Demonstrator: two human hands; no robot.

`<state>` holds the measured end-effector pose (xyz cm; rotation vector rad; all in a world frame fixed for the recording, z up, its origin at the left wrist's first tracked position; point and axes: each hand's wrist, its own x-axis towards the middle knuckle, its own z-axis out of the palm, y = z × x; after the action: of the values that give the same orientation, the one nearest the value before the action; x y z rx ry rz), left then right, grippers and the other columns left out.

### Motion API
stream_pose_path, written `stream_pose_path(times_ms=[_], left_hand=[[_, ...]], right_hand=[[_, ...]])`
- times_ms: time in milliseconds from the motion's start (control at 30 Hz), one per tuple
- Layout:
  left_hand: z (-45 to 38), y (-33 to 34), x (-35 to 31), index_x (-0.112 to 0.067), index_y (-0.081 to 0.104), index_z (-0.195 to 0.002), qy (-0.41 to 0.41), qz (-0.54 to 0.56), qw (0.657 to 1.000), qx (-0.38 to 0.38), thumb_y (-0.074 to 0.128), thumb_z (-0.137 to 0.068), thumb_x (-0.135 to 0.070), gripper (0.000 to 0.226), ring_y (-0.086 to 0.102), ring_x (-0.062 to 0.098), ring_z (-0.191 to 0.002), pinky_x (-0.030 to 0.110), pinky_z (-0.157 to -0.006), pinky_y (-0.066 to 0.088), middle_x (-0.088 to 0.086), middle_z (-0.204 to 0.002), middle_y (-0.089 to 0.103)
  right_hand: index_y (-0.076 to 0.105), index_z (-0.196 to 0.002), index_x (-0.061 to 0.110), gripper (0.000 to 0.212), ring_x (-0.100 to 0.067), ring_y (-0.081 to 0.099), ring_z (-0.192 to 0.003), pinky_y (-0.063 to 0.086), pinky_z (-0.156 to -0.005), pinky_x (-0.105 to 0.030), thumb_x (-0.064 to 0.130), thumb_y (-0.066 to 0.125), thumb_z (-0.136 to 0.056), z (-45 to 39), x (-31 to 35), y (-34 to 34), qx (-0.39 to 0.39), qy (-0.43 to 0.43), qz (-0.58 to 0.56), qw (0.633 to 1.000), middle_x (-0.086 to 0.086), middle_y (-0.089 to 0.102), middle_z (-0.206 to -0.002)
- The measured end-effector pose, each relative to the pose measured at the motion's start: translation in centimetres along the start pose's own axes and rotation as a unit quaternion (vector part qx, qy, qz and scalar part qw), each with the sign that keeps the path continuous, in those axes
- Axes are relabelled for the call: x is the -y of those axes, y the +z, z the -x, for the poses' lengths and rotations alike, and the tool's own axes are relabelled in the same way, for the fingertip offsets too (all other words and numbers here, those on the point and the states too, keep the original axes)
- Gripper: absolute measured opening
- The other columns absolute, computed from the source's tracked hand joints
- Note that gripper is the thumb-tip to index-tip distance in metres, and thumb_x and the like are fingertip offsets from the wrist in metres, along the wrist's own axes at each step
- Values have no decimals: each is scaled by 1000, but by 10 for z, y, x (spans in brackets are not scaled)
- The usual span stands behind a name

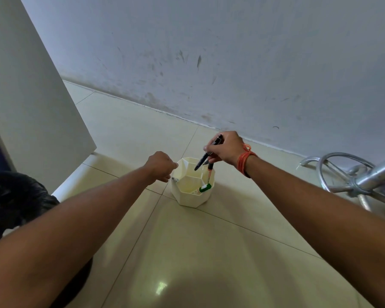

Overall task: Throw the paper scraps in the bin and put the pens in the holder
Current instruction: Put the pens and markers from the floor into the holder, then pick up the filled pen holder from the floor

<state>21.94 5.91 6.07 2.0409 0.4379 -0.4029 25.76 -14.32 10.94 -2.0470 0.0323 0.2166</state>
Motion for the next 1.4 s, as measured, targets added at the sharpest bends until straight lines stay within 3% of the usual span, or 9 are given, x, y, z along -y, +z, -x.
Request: stream_pose_path(times_ms=[233,367,467,567,767,900,1033,1167,1400], left_hand=[[-4,0,3,3,67,-104,-7,4,1000,5,63,-93,-11,18,70,33,-80,34,-67,61,22,-99,68],[-4,-3,6,3,67,-103,-16,8,1000,9,62,-93,-11,17,70,33,-80,34,-65,61,19,-97,67],[-5,-6,10,2,65,-101,-22,12,1000,9,56,-94,-6,13,68,31,-72,34,-65,60,19,-93,64],[-8,-8,15,2,63,-108,-48,38,998,16,52,-96,-2,16,66,23,-64,31,-59,58,16,-86,63],[-16,-3,23,1,62,-119,-83,96,991,49,55,-99,-16,28,67,30,-77,42,-78,59,18,-103,64],[-21,4,27,-1,63,-115,-88,111,988,64,56,-98,-29,34,69,33,-86,45,-86,59,19,-109,67],[-24,6,31,-1,64,-116,-78,111,989,56,57,-98,-37,40,69,34,-92,46,-89,59,14,-99,66],[-27,2,35,-1,63,-118,-82,110,989,50,64,-93,-44,50,70,30,-89,41,-81,60,13,-99,67],[-30,-13,19,-16,68,-102,29,129,986,-98,66,-88,-50,37,71,29,-100,51,-89,59,9,-104,73]], right_hand=[[69,-87,1,13,-24,74,-66,63,-59,-35,4,78,-78,6,-13,9,57,-4,66,996,-16,74,-80],[69,-90,12,9,-17,73,-62,55,-46,-28,13,73,-82,2,-22,1,-39,-53,73,995,-6,73,-81],[69,-94,20,14,-18,71,-75,61,-64,-37,12,61,-85,2,-47,-3,-93,-62,100,989,1,70,-87],[66,-106,19,20,-22,67,-87,62,-75,-42,12,59,-88,15,-81,2,-43,-5,123,992,2,65,-92],[50,-126,12,46,-34,73,-79,62,-62,-44,29,69,-88,20,-92,21,77,181,-25,980,-15,63,-112],[48,-122,25,38,-21,71,-79,60,-74,-46,35,59,-87,33,-106,25,-20,-18,85,996,2,63,-114],[51,-124,33,49,-15,66,-98,58,-77,-33,42,62,-78,47,-129,12,68,-197,218,953,5,48,-135],[54,-126,32,60,-20,58,-108,53,-95,-37,54,71,-73,39,-140,18,142,-175,300,927,-2,33,-152],[65,-100,23,32,-23,63,-93,59,-80,-42,41,77,-77,24,-124,33,81,-186,206,957,-4,57,-122]])
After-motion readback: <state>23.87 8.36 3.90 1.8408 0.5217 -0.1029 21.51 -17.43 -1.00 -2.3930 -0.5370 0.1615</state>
